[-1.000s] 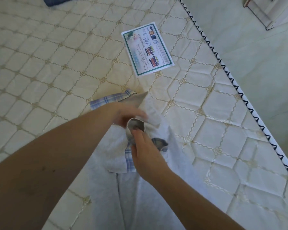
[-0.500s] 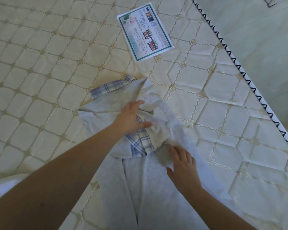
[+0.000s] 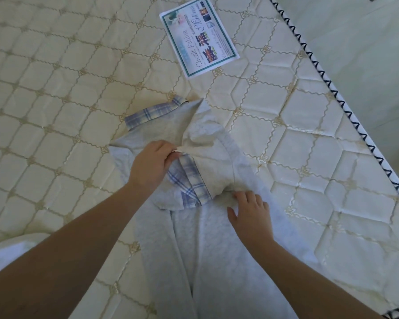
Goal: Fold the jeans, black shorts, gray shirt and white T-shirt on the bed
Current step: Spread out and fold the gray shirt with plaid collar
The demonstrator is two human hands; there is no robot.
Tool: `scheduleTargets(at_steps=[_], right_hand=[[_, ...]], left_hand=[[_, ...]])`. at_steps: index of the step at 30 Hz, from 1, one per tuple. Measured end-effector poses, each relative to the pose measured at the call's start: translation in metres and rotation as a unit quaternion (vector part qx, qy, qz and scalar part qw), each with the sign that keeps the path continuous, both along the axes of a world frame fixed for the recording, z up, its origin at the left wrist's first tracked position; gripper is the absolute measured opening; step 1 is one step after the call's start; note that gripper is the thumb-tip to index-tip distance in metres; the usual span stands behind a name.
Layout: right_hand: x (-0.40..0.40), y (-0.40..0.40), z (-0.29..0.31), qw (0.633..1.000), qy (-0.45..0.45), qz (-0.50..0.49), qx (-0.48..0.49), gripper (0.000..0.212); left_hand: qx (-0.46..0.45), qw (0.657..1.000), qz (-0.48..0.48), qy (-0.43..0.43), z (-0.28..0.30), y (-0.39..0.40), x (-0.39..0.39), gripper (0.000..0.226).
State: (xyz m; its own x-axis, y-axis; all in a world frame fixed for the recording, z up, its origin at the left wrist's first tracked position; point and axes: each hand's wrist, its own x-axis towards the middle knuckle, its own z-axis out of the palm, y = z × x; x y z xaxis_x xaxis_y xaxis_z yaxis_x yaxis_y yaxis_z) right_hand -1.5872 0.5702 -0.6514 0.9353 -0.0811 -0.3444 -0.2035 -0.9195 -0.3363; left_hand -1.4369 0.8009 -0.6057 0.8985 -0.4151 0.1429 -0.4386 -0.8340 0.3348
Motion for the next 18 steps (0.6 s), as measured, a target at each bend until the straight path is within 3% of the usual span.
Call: scheduleTargets(at_steps=[4, 7, 10, 13, 15, 18], right_hand=[[-0.003, -0.004, -0.004, 0.998, 0.013, -0.005, -0.057, 0.034], [-0.009, -0.013, -0.007, 0.995, 0.025, 0.019, -0.09, 0.03], [-0.016, -0.02, -0.01, 0.992, 0.013, 0.055, -0.114, 0.032], [-0.021, -0.025, -0.009, 0.986, 0.014, 0.078, -0.145, 0.037], [-0.025, -0.029, -0.007, 0.983, 0.029, 0.077, -0.167, 0.036], [-0.034, -0.039, -0.004, 0.975, 0.078, 0.071, -0.198, 0.033]], left_hand=[[0.123, 0.988, -0.088, -0.036, -0.011, 0.026, -0.011, 0.013], [0.23, 0.972, -0.05, 0.018, -0.019, 0.032, -0.02, 0.031], [0.191, 0.98, 0.049, 0.025, -0.019, 0.011, -0.034, 0.04], [0.085, 0.996, 0.025, 0.029, -0.018, -0.029, -0.064, 0.02], [0.021, 0.99, 0.04, 0.134, -0.02, -0.063, -0.089, 0.011], [-0.026, 0.932, 0.145, 0.331, -0.038, -0.113, -0.124, 0.025]])
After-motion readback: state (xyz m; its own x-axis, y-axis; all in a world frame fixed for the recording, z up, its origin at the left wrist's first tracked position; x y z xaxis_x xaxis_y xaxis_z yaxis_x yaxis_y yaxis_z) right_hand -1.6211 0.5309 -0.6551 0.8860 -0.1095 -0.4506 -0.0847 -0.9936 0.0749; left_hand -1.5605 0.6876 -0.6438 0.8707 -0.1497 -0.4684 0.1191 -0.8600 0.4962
